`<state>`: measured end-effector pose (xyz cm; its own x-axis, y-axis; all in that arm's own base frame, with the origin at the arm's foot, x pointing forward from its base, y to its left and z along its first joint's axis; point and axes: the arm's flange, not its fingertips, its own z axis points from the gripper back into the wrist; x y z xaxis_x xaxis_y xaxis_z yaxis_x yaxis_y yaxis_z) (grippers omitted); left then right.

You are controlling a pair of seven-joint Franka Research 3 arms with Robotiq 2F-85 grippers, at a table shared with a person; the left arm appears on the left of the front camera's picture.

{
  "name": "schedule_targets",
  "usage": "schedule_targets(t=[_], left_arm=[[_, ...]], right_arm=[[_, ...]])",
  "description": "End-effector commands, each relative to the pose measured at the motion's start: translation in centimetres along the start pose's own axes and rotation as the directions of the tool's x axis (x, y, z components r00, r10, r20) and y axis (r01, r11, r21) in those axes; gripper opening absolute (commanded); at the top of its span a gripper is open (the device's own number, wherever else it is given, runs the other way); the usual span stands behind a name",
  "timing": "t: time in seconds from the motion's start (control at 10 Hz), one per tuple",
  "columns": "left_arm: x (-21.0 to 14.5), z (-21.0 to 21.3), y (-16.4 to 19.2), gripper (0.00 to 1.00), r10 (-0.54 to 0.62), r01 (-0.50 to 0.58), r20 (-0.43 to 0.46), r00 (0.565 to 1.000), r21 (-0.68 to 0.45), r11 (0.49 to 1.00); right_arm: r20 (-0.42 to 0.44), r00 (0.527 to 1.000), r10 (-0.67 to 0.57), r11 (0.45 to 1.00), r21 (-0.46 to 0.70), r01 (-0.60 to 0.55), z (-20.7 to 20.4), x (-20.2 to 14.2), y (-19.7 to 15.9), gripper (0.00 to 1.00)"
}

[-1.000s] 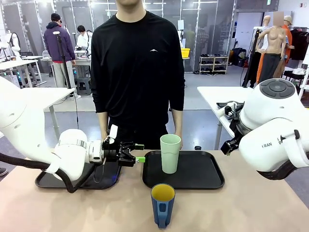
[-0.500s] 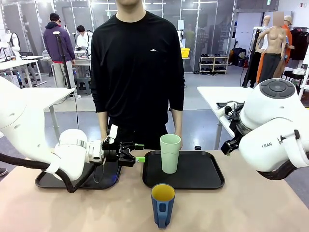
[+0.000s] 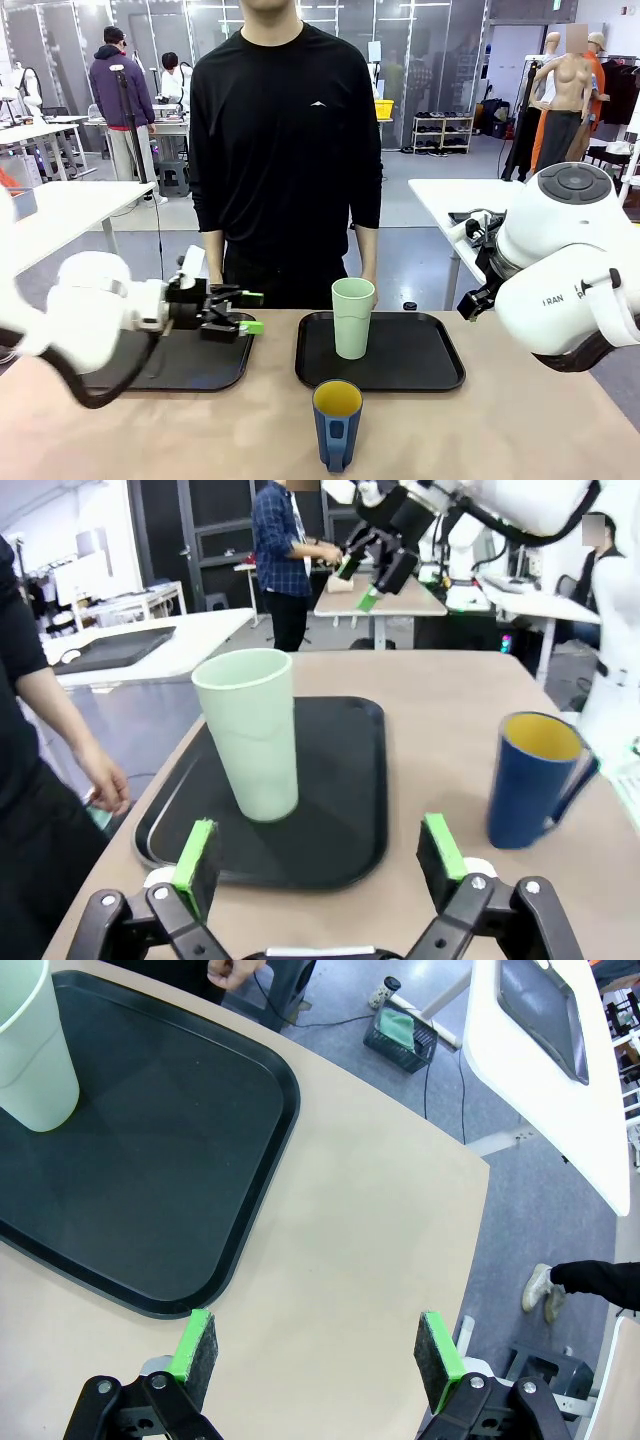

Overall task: Sort and store the cups by type.
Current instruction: Pick up the Handle plastic cup and place it into the empty Flat Tray.

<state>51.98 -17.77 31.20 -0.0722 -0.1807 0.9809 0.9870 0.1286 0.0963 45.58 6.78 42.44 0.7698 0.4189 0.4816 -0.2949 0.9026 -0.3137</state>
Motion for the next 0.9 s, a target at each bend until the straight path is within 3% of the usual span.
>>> schedule_targets(t=[0.0, 0.2, 0.4, 0.5, 0.6, 0.8], left_arm=[[1.7, 4.2, -2.8, 1.0, 0.024, -0.025, -0.02, 0.999, -0.04, 0.999], [1.1, 8.5, -4.7, 1.0, 0.038, -0.038, -0.001, 0.999, -0.029, 0.999], [-0.6, 13.2, -6.4, 1.0, 0.023, -0.028, 0.103, 0.994, 0.042, 0.999], [-2.0, 15.2, -6.9, 1.0, 0.02, -0.03, 0.109, 0.994, 0.093, 0.995], [-2.7, 17.0, -7.8, 1.0, 0.042, -0.046, 0.034, 0.999, 0.124, 0.991], [-1.9, 19.9, -9.7, 1.0, 0.06, -0.052, -0.027, 0.998, 0.227, 0.973]], right_arm=[[0.0, 1.0, 0.001, 1.0, -0.003, -0.001, -0.1, 0.0, 0.0, 1.0], [0.0, 1.0, 0.001, 1.0, -0.003, -0.001, -0.1, 0.0, 0.0, 1.0], [0.0, 1.0, 0.001, 1.0, -0.003, -0.001, -0.1, 0.0, 0.0, 1.0], [0.0, 1.0, 0.001, 1.0, -0.003, -0.001, -0.1, 0.0, 0.0, 1.0], [0.0, 1.0, 0.001, 1.0, -0.003, -0.001, -0.1, 0.0, 0.0, 1.0], [0.0, 1.0, 0.001, 1.0, -0.003, -0.001, -0.1, 0.0, 0.0, 1.0]])
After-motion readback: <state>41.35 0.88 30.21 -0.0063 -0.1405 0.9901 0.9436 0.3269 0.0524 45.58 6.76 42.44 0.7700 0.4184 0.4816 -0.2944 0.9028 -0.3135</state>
